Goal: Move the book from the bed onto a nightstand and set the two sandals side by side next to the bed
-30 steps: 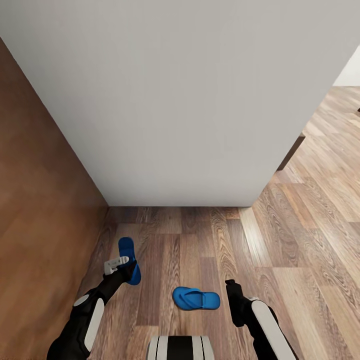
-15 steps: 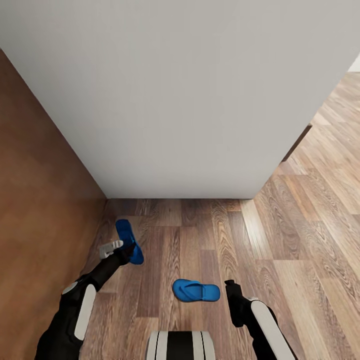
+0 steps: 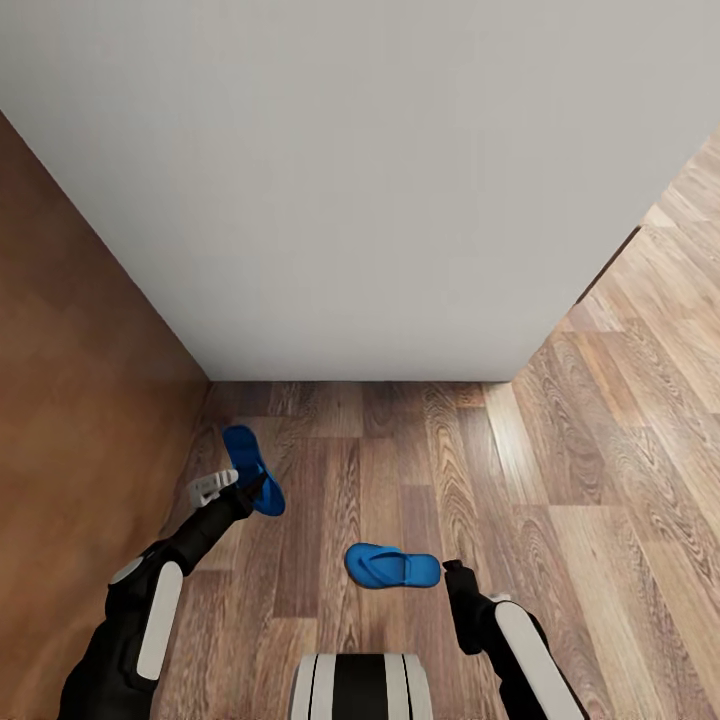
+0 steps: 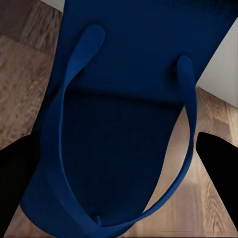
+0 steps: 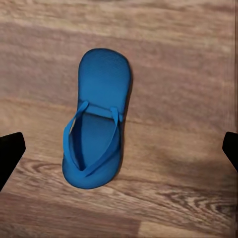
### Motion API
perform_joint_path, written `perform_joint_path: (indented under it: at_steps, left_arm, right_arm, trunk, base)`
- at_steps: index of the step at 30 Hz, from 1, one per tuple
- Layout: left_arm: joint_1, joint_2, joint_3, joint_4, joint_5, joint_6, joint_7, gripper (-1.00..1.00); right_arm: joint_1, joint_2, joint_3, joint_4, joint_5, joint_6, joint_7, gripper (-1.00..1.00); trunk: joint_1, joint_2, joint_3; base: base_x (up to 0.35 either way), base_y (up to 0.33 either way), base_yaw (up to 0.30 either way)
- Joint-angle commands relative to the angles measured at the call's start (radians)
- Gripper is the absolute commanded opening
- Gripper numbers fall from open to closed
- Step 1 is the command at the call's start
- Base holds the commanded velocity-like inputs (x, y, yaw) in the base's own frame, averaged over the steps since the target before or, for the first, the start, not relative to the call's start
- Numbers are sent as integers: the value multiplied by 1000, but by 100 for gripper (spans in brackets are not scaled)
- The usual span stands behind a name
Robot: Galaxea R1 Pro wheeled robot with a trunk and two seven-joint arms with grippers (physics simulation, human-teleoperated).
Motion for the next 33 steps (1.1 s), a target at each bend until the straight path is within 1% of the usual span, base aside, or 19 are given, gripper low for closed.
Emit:
perform_joint_path:
  at_steps: [1,2,10,15,21,27,33]
  left_arm:
    - [-1,-1,3,-1,10,9,-5,-100]
    - [-1,-1,2,-1,10,9,-5,-100]
    - [-1,-1,1,1,11,12,-6,-100]
    - [-1,-2,1,2,11,15,-6,-100]
    - [-1,-2,1,3,12,14,-6,-100]
    - [-1,-3,1,3,12,15,-6,-100]
    - [0,-3,-10,3,11,13,-6,-100]
  right_arm:
    - [0,0,0,-1,-4,-1,-4,100]
    - [0,0,1,-1,-4,-1,-4,100]
    - [0,0,3,-1,-3,-1,-4,100]
    - [0,0,3,-1,-3,-2,-4,100]
    - [0,0,3,-1,-3,-1,-4,100]
    - [0,0,3,-1,-2,-1,-4,100]
    - [0,0,3,-1,-2,-1,-4,100]
  trunk:
    - [0,-1,-5]
    - [1,-1,-8]
    - [1,-1,-8]
    - [1,-1,-8]
    - [1,-1,-8]
    - [1,-1,-8]
    - [1,-1,-8]
  base:
    - [0,0,0]
    - [0,0,0]
    - [7,0,0]
    - [155,0,0]
    - [43,3,0]
    - [175,57,0]
    - [11,3,0]
